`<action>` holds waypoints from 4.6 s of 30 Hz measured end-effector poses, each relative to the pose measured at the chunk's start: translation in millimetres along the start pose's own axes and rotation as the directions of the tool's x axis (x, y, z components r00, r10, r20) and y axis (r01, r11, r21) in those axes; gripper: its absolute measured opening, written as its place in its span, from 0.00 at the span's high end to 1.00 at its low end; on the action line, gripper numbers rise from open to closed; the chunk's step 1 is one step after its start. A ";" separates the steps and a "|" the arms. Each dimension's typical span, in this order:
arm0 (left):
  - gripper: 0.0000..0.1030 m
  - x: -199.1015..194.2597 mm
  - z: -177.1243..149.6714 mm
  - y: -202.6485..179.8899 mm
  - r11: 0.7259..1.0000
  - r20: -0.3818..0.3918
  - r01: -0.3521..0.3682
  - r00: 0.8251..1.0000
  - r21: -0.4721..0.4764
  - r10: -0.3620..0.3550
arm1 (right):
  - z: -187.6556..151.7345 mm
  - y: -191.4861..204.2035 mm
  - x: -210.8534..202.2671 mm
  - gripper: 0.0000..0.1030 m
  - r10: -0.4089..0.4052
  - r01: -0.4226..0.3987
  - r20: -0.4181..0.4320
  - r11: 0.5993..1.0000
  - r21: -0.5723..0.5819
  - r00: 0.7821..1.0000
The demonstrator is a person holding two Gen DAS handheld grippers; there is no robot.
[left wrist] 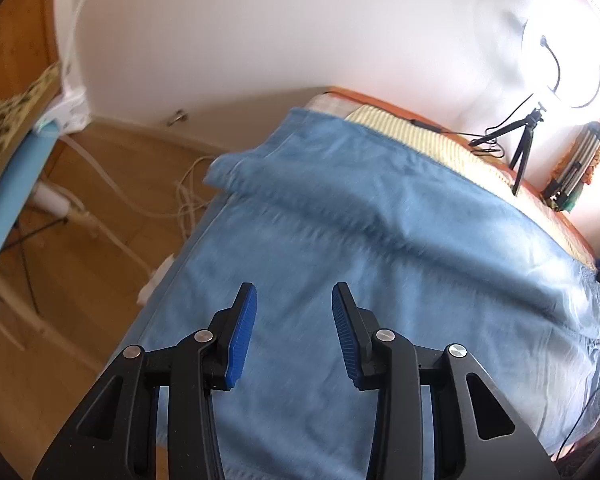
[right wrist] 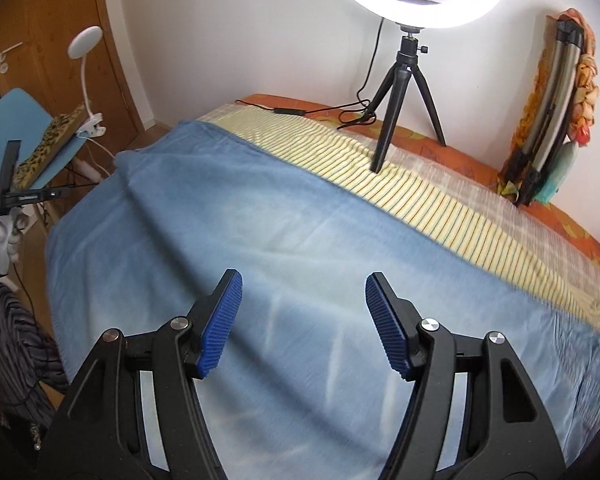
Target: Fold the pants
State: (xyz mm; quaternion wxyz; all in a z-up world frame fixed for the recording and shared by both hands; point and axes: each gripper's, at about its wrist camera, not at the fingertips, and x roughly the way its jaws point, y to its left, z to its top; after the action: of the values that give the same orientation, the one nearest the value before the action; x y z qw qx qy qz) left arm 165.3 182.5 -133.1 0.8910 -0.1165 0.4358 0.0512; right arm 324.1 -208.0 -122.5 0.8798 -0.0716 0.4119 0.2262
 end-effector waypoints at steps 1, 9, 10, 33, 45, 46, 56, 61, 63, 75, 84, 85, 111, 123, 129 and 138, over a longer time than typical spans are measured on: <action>0.64 2.5 6.3 -5.5 1.000 0.003 0.003 1.000 0.013 -0.003 | 6.1 -7.3 10.8 0.34 -0.007 0.007 -0.011 1.000 -0.006 1.000; 0.64 23.5 46.8 -48.1 0.996 0.010 0.056 0.998 0.076 -0.057 | 40.4 -48.6 85.4 0.34 -0.003 -0.002 -0.071 0.998 -0.068 0.997; 0.64 26.8 50.8 -53.6 0.995 0.008 0.062 0.998 0.083 -0.063 | 43.8 -52.7 92.9 0.34 0.002 -0.007 -0.081 0.997 -0.072 0.997; 0.49 141.8 93.3 -117.7 0.981 -0.148 0.188 0.973 0.041 -0.180 | 44.3 -65.2 132.6 0.91 0.050 -0.071 -0.191 0.992 -0.104 0.980; 0.35 127.6 120.4 -115.2 0.971 -0.136 0.222 0.963 -0.090 -0.233 | 30.9 -6.0 29.9 0.94 0.074 -0.079 -0.036 0.984 -0.162 0.997; 0.35 126.6 124.4 -118.3 0.969 -0.131 0.227 0.962 -0.098 -0.239 | 24.7 2.7 22.3 0.94 0.078 -0.082 -0.030 0.980 -0.179 0.996; 0.33 164.2 139.0 -161.9 0.961 -0.266 0.205 0.931 -0.186 -0.250 | -7.2 48.4 -0.6 0.94 0.107 -0.114 -0.040 0.960 -0.256 0.993; 0.33 185.6 131.4 -175.1 0.980 -0.328 0.099 0.933 -0.172 -0.151 | -11.1 52.5 -4.2 0.94 0.108 -0.113 -0.032 0.955 -0.274 0.994; 0.40 186.0 126.9 -167.3 0.972 -0.305 0.101 0.938 -0.210 -0.163 | -13.0 51.9 -5.8 0.94 0.106 -0.110 -0.029 0.957 -0.270 0.994; 0.95 120.0 124.8 -144.1 0.975 -0.043 0.175 0.982 -0.133 -0.183 | -8.0 54.5 -26.5 0.95 0.044 -0.036 0.030 0.970 -0.239 0.999; 0.95 23.6 99.9 -118.0 0.961 0.106 0.261 0.962 -0.087 -0.251 | -11.9 83.6 -89.7 0.95 0.065 -0.044 0.065 0.957 -0.287 0.996; 0.95 15.4 91.6 -113.8 0.959 0.114 0.267 0.960 -0.092 -0.257 | -16.4 90.4 -97.1 0.95 0.076 -0.055 0.057 0.954 -0.296 0.995; 0.58 -32.4 -53.8 -61.3 0.993 0.019 0.094 0.995 -0.071 -0.093 | -126.9 153.3 -72.1 0.92 0.254 -0.342 -0.325 0.905 -0.252 0.911; 0.52 32.8 -7.2 -147.7 0.964 -0.061 0.042 0.998 0.263 -0.027 | -103.7 135.5 -94.4 0.88 0.302 -0.337 -0.206 0.928 -0.160 0.931; 0.52 79.8 -7.2 -151.3 0.947 -0.112 -0.074 0.987 0.313 0.114 | -95.4 124.9 -109.5 0.88 0.298 -0.316 -0.144 0.941 -0.123 0.944; 0.94 81.5 1.5 -114.2 0.976 -0.089 0.026 0.996 0.215 -0.007 | -65.5 121.1 -117.9 0.88 0.272 -0.280 -0.080 0.953 -0.115 0.959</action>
State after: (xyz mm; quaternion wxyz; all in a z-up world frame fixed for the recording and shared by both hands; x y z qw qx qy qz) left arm 238.6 71.6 -177.8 0.8789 -0.0250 0.4763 -0.0091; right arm 157.5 -161.0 -68.5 0.8198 -0.0753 0.4306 0.3699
